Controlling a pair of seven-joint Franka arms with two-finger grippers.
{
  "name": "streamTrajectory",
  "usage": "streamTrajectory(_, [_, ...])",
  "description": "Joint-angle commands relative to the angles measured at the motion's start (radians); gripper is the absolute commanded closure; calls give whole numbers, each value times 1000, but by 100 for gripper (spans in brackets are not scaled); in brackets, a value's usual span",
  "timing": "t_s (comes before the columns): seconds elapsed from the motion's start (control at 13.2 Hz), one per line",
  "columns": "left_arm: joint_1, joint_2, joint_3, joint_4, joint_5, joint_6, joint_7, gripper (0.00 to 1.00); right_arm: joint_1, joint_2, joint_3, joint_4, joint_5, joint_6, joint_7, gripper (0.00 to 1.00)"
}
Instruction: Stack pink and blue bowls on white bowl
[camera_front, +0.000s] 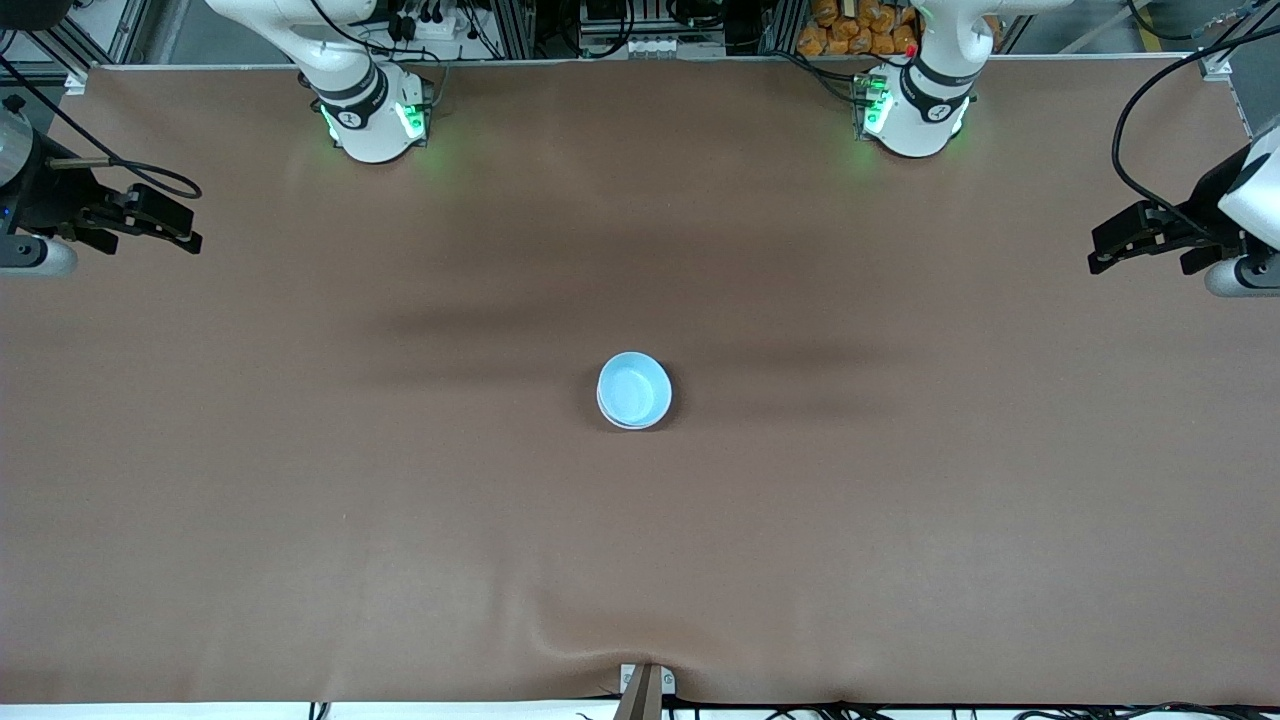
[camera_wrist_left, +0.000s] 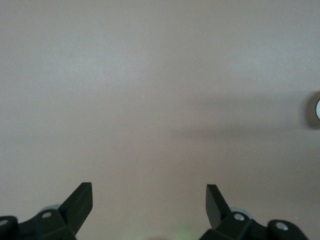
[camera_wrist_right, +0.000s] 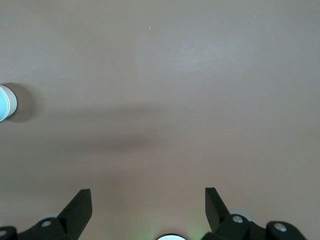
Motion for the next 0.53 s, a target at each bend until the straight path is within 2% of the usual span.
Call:
streamTrajectory(0.0, [-1, 0, -1, 4, -15, 1, 6, 0, 6, -16, -13, 1, -18, -11, 16, 0])
streamTrajectory(0.45, [2, 0, -1, 4, -17, 1, 11, 0, 6, -16, -15, 1, -18, -9, 16, 0])
